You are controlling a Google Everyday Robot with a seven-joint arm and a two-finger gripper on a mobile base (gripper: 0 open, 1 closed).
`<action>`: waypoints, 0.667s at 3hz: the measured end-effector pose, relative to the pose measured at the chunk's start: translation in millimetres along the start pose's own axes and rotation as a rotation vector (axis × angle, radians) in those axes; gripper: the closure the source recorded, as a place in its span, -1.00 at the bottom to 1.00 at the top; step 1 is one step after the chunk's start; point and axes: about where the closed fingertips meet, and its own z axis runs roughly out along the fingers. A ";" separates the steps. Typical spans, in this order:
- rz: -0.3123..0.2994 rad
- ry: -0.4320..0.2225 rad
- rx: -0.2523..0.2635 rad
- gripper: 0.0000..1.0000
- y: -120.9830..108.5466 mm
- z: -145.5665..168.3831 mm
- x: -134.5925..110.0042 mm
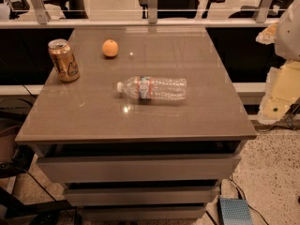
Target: Place water bottle upright
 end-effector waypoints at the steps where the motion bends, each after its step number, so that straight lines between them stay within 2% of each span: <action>1: 0.000 0.000 0.000 -1.00 0.0 0.0 0.0; 2: -0.023 -0.031 0.006 -1.00 -3.1 6.6 -15.0</action>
Offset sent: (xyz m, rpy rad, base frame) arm 0.0199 0.0339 -0.0114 0.0499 -0.0209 0.0707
